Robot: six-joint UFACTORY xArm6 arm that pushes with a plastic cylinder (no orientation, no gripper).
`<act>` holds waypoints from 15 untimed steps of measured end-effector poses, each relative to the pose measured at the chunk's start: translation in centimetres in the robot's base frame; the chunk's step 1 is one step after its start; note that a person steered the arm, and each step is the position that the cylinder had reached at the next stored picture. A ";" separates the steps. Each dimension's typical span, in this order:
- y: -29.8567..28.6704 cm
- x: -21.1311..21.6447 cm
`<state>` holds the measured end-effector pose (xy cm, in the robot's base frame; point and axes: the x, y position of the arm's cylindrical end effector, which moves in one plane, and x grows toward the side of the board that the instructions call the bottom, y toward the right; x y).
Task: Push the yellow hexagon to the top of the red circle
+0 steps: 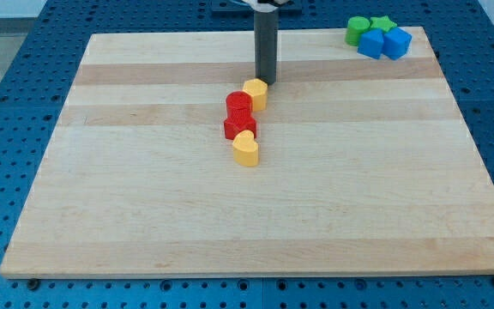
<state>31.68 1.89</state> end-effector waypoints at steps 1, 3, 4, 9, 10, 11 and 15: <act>3.0 0.0; 13.6 0.1; 18.7 1.4; 11.3 7.5; 7.5 7.5; 4.9 7.5; 0.7 5.0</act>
<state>36.70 2.64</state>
